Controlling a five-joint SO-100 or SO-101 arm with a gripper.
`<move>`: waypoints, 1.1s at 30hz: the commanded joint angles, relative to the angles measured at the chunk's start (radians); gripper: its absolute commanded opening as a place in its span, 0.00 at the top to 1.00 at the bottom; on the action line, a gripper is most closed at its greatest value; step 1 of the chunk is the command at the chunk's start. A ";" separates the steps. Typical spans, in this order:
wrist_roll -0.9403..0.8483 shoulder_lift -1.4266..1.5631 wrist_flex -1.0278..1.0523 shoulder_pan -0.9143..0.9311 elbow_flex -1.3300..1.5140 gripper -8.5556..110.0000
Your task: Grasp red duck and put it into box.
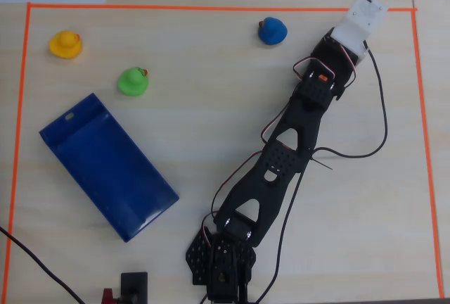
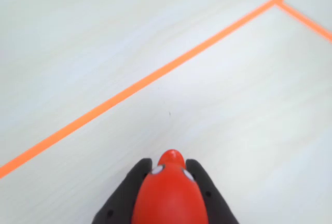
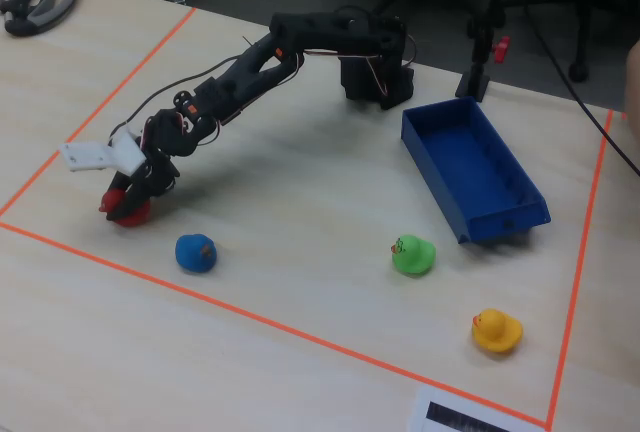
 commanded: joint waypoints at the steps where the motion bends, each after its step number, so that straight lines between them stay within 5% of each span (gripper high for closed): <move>1: 0.172 0.225 0.193 -0.035 -0.127 0.93; 7: 0.436 0.588 0.698 -0.179 -0.089 0.93; 17: 0.630 1.140 1.255 -0.620 0.385 0.93; 33: 0.928 1.520 1.425 -1.451 0.881 0.93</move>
